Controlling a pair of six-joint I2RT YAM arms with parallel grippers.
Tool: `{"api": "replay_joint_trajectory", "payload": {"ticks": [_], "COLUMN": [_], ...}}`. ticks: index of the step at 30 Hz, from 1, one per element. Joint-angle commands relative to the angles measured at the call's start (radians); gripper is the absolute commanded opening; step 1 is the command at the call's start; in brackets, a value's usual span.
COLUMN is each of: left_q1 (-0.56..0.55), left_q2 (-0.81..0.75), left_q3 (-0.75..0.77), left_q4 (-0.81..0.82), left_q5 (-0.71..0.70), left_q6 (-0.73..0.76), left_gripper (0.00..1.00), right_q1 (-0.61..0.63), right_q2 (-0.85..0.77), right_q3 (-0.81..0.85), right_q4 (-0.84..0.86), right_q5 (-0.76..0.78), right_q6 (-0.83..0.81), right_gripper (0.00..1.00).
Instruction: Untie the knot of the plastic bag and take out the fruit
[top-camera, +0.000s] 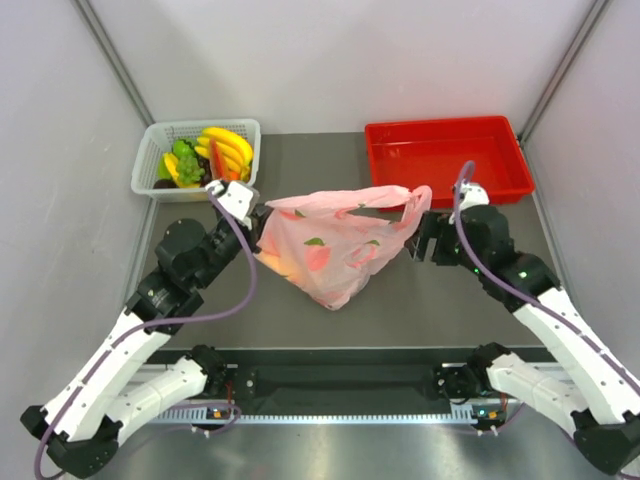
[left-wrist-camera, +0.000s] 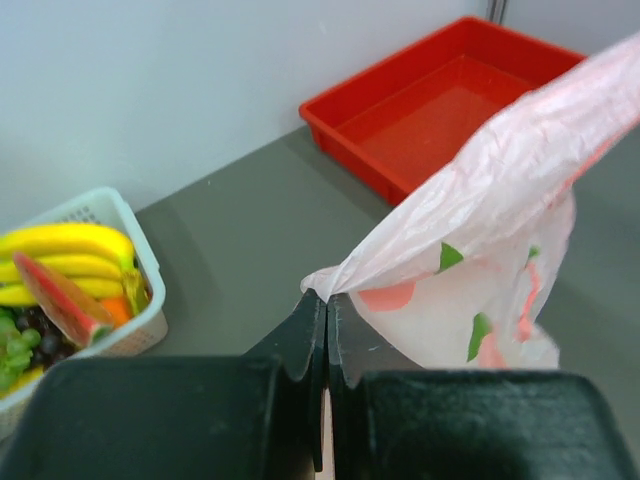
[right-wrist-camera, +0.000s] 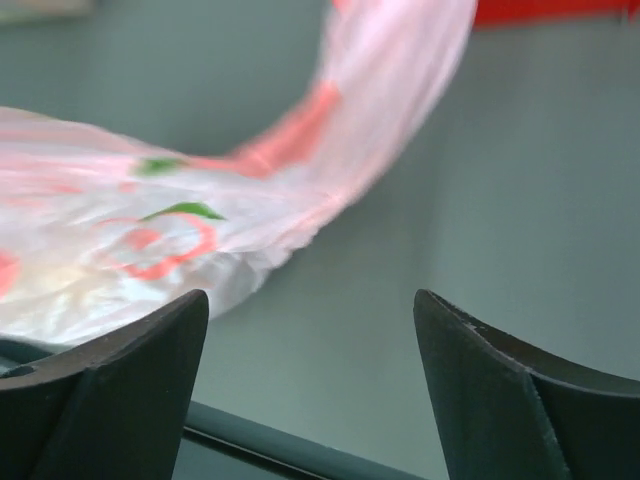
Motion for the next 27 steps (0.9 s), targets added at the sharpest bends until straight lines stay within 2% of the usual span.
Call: {"api": "replay_joint_trajectory", "payload": {"ticks": [1,6,11,13,16,23,27], "left_q1": [0.004,0.004,0.004,0.003,0.003,0.003,0.003], "left_q2": [0.053,0.155,0.209,0.214,0.197,0.128,0.131], "left_q3": [0.159,0.29,0.292,0.256,0.184,0.054,-0.087], "left_q4": [0.054,0.033,0.025,0.025,0.059,0.085,0.132], "left_q5": [0.038,0.12,0.215,0.227,0.236,0.232,0.192], "left_q6": [0.035,0.037,-0.017,-0.049,-0.081,-0.152,-0.201], "left_gripper": [0.0,0.0,0.0,0.0,0.0,0.0,0.0], "right_q1": [-0.01,-0.01,-0.01,-0.01,-0.01,-0.003,0.02], "right_q2": [-0.042,-0.011,0.012,0.02,0.04,0.075,0.089], "right_q3": [0.111,0.132,0.114,0.102,0.086,0.045,0.037], "right_q4": [-0.018,-0.038,-0.003,0.015,0.057,0.135,0.157], "right_q5": [-0.047,-0.033,-0.078,-0.096,-0.202,-0.507,-0.556], "right_q6": [-0.061,-0.081,-0.075,-0.075,-0.084,-0.164,-0.204], "right_gripper": [0.84,0.86,0.87,0.87,0.86,0.86,0.88]}}
